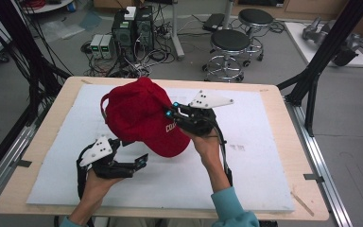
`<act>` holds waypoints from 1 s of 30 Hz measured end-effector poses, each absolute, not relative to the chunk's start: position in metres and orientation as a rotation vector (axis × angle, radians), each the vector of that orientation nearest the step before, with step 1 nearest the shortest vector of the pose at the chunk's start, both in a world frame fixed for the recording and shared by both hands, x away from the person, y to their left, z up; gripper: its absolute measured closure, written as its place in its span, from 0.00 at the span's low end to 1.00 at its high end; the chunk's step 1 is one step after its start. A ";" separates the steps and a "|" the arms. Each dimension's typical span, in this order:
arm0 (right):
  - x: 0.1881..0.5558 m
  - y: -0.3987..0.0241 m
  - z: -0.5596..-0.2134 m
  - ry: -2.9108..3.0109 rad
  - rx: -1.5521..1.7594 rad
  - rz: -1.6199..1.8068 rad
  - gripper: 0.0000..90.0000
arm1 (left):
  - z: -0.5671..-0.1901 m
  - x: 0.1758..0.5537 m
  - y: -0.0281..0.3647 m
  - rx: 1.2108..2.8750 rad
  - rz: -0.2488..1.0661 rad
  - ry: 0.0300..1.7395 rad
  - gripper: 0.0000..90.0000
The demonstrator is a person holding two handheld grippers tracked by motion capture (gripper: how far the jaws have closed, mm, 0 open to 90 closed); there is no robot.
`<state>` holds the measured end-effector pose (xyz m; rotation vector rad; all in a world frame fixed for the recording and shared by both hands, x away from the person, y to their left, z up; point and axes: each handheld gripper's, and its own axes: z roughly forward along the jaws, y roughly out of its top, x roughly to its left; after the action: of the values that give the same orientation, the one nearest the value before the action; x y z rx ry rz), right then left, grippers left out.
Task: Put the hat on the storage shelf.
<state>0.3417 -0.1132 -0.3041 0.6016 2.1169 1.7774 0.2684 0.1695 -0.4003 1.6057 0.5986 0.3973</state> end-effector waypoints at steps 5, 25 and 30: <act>0.341 -0.112 -0.304 2.104 0.600 1.798 0.92 | -0.401 0.270 0.162 1.595 0.351 0.595 0.25; 0.336 -0.104 -0.307 2.059 0.589 1.883 0.92 | -0.399 0.273 0.153 1.512 0.271 0.565 0.69; 0.335 -0.104 -0.307 2.056 0.569 1.890 0.91 | -0.399 0.273 0.154 1.502 0.266 0.540 0.88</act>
<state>0.3350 -0.1037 -0.3066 0.5691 2.0556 1.8904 0.2730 0.1537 -0.3991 1.5024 0.5402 0.2659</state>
